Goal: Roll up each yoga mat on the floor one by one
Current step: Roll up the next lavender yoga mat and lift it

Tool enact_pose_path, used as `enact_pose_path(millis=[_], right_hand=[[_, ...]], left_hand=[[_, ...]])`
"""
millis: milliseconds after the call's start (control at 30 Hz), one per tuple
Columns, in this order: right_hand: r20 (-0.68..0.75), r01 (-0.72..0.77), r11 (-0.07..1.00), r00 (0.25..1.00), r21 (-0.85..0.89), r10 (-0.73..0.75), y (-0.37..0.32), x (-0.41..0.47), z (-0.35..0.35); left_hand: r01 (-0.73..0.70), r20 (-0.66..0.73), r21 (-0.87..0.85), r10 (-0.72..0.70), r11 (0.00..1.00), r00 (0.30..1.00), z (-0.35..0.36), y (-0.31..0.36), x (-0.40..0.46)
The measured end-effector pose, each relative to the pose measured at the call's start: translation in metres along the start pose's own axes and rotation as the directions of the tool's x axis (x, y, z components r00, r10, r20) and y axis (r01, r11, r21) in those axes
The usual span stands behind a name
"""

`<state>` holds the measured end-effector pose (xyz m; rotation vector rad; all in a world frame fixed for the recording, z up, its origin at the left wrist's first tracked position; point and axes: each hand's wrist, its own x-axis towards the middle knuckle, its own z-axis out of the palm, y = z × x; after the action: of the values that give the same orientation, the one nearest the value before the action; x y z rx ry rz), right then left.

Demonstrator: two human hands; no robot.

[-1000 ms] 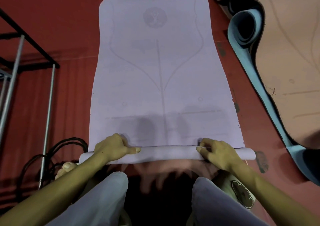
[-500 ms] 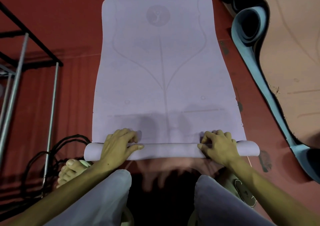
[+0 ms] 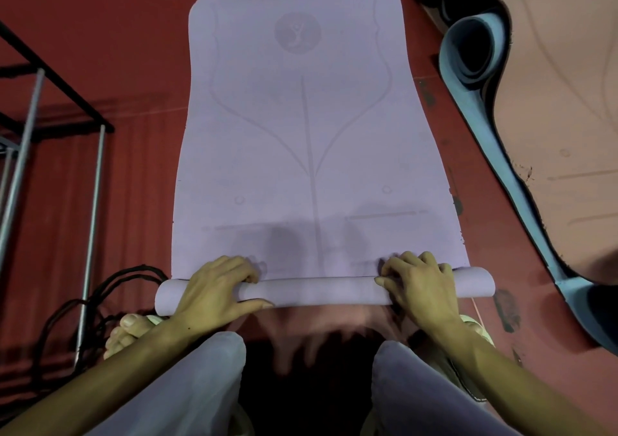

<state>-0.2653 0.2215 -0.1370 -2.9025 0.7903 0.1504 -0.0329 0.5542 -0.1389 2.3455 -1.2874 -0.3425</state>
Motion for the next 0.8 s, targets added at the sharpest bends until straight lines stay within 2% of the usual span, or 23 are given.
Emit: enact_pose_path(millis=[167,333,467,633,800], right_hand=[[-0.055,0.092,0.994,0.994,0.054,-0.089,0.01,0.002,-0.001],[-0.032,0.29,0.956,0.957,0.053,-0.288,0.029,-0.007,0.0],[-0.016,0.27,0.959,0.963,0.082,-0.27,0.033,-0.005,0.004],[0.008,0.283,0.952,0.958,0.121,-0.286,0.03,0.012,-0.007],[0.188,0.232,0.941,0.941,0.245,-0.28,0.03,0.019,-0.016]], left_hand=[[0.051,-0.048,0.127,-0.045,0.991,0.998,0.001,0.006,-0.002],[0.149,-0.055,0.182,-0.141,0.972,0.988,0.001,0.011,0.0],[0.231,-0.032,0.164,-0.229,0.959,0.973,-0.002,0.011,0.004],[0.362,0.077,0.086,-0.369,0.928,0.926,-0.01,0.008,0.021],[0.473,0.234,0.08,-0.478,0.877,0.847,-0.014,0.001,0.026]])
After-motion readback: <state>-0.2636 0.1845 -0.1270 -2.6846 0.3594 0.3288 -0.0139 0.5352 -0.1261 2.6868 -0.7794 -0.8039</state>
